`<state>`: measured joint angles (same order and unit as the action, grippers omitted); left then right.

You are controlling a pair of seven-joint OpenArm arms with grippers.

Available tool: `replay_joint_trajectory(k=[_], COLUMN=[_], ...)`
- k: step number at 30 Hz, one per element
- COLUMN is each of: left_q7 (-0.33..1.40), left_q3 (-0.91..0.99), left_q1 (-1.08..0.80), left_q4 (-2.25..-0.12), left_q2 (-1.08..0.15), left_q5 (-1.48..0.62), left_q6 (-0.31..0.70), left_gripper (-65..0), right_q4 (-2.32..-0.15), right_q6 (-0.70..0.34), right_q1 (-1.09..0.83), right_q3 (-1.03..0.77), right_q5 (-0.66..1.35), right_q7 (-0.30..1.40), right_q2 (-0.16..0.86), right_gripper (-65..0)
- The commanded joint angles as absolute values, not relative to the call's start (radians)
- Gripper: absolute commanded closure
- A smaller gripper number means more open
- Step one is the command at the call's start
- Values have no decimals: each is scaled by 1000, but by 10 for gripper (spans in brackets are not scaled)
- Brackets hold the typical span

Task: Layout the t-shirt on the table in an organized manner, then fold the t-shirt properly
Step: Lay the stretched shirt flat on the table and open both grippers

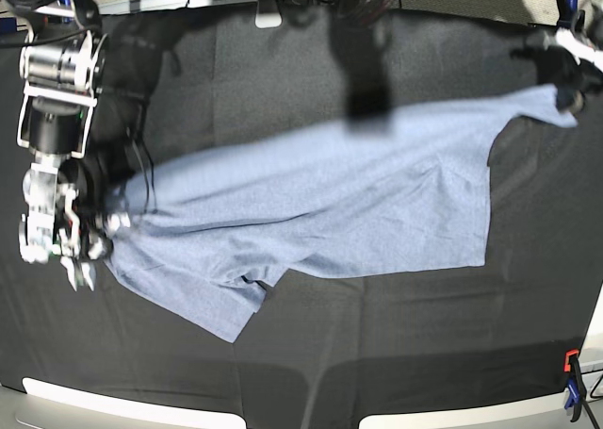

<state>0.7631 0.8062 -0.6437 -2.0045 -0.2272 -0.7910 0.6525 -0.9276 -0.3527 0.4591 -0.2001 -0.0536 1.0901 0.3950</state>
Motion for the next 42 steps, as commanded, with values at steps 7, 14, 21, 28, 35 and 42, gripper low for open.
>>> replay_joint_trajectory(k=[7,14,21,28,35,42], left_q7=[741,740,739,708,710,654], left_q3=[817,817,817,813,659,468], left_q1=[-684,-681,-681,-603,-381,-74], left_q4=[-2019,-2019,-2019,-2019,-1903,-1565], left_q2=[-241,-242,-253,-275,-275,-275], left_q5=[-813,-813,-813,-813,-788,-638], left_q6=[659,659,659,659,645,620], left_gripper=[0,-165,-237,-237,-237,-237], right_q4=[-976,-1077,-1118,-1118,-1118,-1118], right_q6=[-348,-442,-552,-568,-682,-682], right_q1=[395,371,383,393,464,502], right_q3=[-346,-460,-490,-490,-490,-435], right_q5=[-17,199,443,542,639,632], right_q7=[1111,1118,1118,1115,1088,1077], right_q2=[498,547,587,592,548,472], right_gripper=[0,0,-219,-227,-227,-227])
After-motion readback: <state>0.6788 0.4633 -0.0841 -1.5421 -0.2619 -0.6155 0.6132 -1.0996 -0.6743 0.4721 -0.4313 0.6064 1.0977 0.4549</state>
